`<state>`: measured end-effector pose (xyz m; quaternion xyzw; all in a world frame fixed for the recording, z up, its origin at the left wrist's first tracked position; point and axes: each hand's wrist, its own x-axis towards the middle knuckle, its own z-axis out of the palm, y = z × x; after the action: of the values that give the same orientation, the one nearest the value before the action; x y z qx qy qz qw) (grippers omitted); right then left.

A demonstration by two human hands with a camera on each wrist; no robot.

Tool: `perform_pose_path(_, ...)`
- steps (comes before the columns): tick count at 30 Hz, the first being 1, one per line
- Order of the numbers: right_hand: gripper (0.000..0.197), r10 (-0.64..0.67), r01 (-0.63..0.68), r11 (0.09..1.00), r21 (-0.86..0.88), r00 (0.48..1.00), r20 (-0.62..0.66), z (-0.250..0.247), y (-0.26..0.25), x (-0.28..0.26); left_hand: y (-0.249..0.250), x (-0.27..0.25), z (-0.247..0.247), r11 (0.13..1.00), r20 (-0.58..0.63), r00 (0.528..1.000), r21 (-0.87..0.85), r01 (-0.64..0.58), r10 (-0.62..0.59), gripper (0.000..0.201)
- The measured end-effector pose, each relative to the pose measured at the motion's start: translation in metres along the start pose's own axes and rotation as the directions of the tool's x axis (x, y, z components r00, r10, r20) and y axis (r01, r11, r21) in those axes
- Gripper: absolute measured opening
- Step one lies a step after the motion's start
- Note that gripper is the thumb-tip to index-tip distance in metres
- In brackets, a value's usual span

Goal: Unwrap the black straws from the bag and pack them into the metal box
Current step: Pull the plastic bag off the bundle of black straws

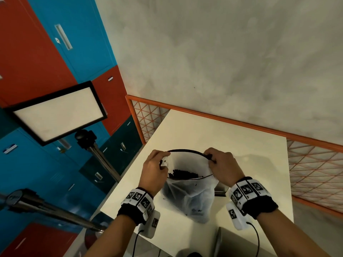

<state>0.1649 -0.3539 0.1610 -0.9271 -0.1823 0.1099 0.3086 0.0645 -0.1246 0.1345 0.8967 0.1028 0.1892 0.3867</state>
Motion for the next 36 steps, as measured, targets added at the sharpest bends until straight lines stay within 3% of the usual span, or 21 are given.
perform_pose_path(3,0.026,0.027,-0.027,1.000,0.012,1.000,0.005,0.001,-0.003,-0.003,0.001,-0.003,0.002,0.996,0.029,0.996,-0.037,0.080,-0.079,0.061)
perform_pose_path(8,0.031,0.224,-0.206,0.961,-0.182,0.971,0.086,0.012,0.005,-0.014,-0.006,-0.011,-0.002,0.970,0.072,0.967,-0.004,0.244,-0.243,0.078)
perform_pose_path(12,0.031,0.331,-0.376,0.922,0.093,0.889,0.316,0.024,0.006,-0.020,-0.014,-0.019,0.007,0.835,0.128,0.826,0.056,0.547,-0.549,0.085)
perform_pose_path(16,0.036,0.377,-0.590,0.725,0.355,0.772,0.512,0.052,0.013,-0.022,-0.014,-0.028,0.021,0.722,0.287,0.705,-0.060,0.689,-0.649,0.066)
perform_pose_path(18,0.043,0.367,-0.610,0.667,0.428,0.768,0.525,0.068,0.017,-0.018,-0.013,-0.026,0.027,0.708,0.308,0.694,-0.085,0.701,-0.651,0.065)
perform_pose_path(20,0.040,0.354,-0.576,0.666,0.474,0.804,0.479,0.078,0.019,-0.014,-0.014,-0.026,0.032,0.730,0.312,0.710,-0.067,0.680,-0.632,0.066)
perform_pose_path(23,0.036,0.389,-0.532,0.655,0.537,0.846,0.365,0.085,0.024,-0.013,-0.014,-0.032,0.029,0.690,0.321,0.723,-0.231,0.686,-0.611,0.054)
perform_pose_path(27,0.038,0.522,-0.606,0.485,0.630,0.779,0.348,0.093,0.039,-0.016,-0.025,-0.041,0.028,0.589,0.350,0.698,-0.376,0.715,-0.624,0.047)
perform_pose_path(28,0.038,0.548,-0.623,0.508,0.595,0.766,0.334,0.096,0.045,-0.016,-0.027,-0.044,0.032,0.575,0.370,0.687,-0.376,0.726,-0.626,0.046)
perform_pose_path(32,0.027,0.496,-0.574,0.699,0.426,0.819,0.290,0.099,0.046,-0.016,-0.031,-0.050,0.046,0.490,0.403,0.624,-0.392,0.779,-0.670,0.038)
perform_pose_path(34,0.035,0.383,-0.447,0.825,0.346,0.892,0.241,0.092,0.037,-0.019,-0.028,-0.047,0.046,0.497,0.411,0.622,-0.376,0.782,-0.667,0.036)
perform_pose_path(36,0.055,0.190,-0.249,0.939,0.236,0.951,0.244,0.084,0.031,-0.021,-0.022,-0.043,0.041,0.525,0.448,0.631,-0.351,0.776,-0.633,0.041)
